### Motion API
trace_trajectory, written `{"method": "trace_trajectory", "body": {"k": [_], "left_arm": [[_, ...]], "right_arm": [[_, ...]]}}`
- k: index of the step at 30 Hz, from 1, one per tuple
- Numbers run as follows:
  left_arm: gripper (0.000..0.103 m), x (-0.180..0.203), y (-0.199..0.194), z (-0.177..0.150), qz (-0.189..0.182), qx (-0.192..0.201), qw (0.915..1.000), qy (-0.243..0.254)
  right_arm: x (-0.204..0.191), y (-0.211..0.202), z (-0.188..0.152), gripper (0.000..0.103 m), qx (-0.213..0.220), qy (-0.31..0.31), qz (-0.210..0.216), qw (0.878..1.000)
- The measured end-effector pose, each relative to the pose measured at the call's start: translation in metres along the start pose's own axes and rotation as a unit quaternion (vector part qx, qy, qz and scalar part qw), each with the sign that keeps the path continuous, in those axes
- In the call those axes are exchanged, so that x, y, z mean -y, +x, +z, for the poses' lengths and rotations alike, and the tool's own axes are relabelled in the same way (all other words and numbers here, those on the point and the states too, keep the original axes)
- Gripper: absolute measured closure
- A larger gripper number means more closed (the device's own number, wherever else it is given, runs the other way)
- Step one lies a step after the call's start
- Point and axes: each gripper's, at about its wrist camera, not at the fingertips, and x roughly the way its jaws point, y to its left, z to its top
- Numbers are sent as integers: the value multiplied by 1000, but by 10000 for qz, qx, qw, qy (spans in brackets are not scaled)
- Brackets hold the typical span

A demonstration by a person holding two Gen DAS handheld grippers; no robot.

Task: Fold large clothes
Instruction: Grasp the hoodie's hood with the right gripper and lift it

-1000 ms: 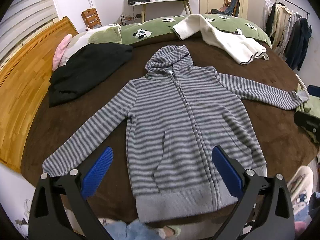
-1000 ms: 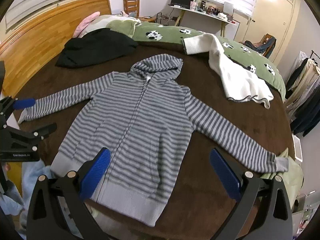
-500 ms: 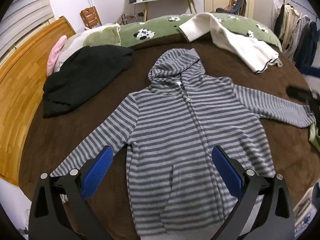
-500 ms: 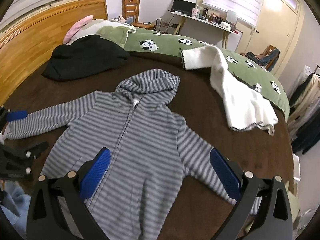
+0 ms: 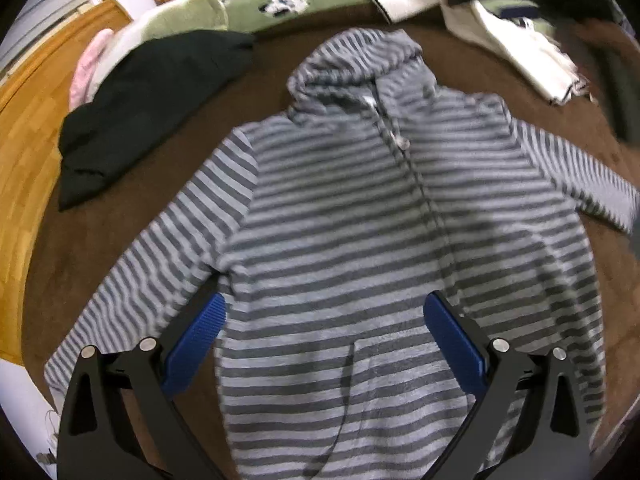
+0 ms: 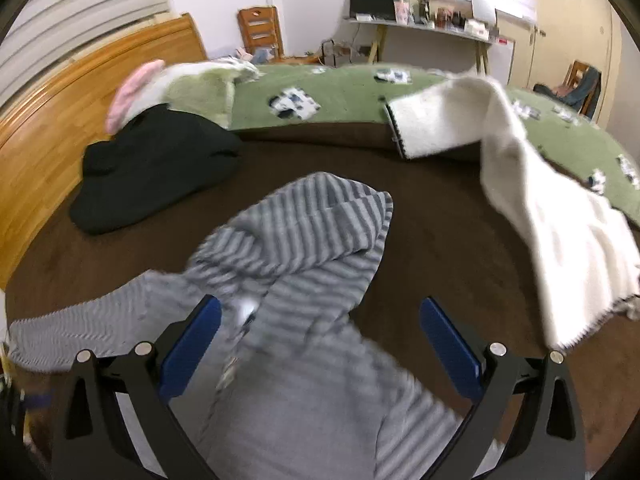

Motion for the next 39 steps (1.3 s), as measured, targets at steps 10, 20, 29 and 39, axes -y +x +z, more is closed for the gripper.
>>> {"method": "trace_trajectory", "body": {"k": [10, 20, 29, 39], "left_arm": [[6, 26, 53, -20, -196, -399, 9990, 69], [6, 28, 62, -31, -262, -307, 9992, -7], [5, 18, 77, -36, -605, -373, 9969, -343], [6, 14, 74, -23, -653, -322, 9969, -305]], "right_arm": [[56, 134, 30, 4, -462, 503, 168, 9975], [99, 205, 61, 20, -441, 1401, 389, 9884], [100, 239, 76, 39, -802, 1202, 139, 9894], [78, 210, 79, 90, -352, 646, 324, 9968]]}}
